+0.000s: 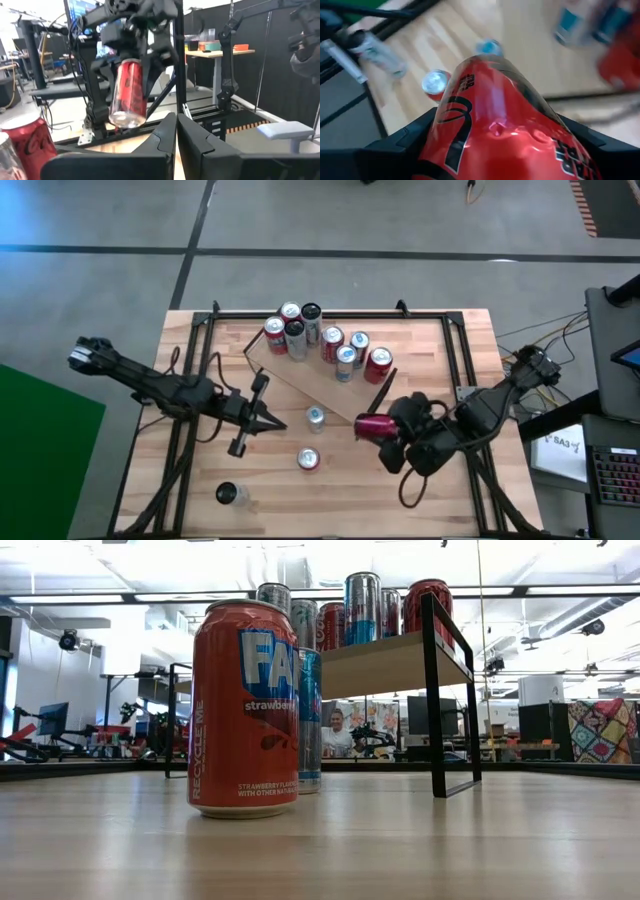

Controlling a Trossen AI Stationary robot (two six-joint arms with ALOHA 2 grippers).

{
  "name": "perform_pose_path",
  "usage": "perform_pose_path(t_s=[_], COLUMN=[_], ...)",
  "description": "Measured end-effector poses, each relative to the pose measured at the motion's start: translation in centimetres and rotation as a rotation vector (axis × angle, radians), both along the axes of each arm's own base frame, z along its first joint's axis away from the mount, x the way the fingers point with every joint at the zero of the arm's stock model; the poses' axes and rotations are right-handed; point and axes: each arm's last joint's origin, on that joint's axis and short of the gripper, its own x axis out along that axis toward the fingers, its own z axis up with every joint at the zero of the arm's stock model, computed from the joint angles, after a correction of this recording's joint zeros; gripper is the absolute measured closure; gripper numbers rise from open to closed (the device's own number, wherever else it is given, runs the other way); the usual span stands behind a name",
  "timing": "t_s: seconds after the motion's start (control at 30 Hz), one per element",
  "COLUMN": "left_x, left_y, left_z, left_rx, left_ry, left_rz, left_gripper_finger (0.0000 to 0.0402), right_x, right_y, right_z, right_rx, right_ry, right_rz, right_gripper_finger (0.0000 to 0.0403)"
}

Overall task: Place canned beverage on shelf
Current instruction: Put the red/black soda can on the shelf, align with the other red/black soda can

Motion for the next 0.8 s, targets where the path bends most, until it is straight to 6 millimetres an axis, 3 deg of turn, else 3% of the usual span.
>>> perform_pose_path(t_s=[0.13, 0.3, 0.47, 0.67, 0.8], left_x=[0.5, 1.5, 3.3, 6.2, 8.2], left_y=[-0.2, -0.5, -0.8, -1.6, -2.3], left_z=[-0.3, -1.1, -1.9, -1.5, -1.1], left_rx=[-0.037, -0.038, -0.012, 0.043, 0.107], left_ry=[0.014, 0.035, 0.048, 0.051, 0.093], left_rz=[-0.003, 0.022, 0.121, 0.214, 0.214], left_gripper_finger=[0.0394, 0.0352, 0.0274, 0.0168, 0.0126], right_x=[0.7, 0.8, 1.0, 2.3, 3.1], right_y=[0.1, 0.0, 0.0, 0.3, 0.1], right_z=[0.2, -0.7, -1.4, -1.9, -2.4], right_rx=[-0.097, -0.266, -0.36, -0.455, -0.489], right_ry=[-0.022, 0.012, 0.04, 0.031, 0.05], right_rz=[0.12, 0.191, 0.234, 0.267, 0.279], right_gripper_finger=[0.0119, 0.0119, 0.0119, 0.0119, 0.0119])
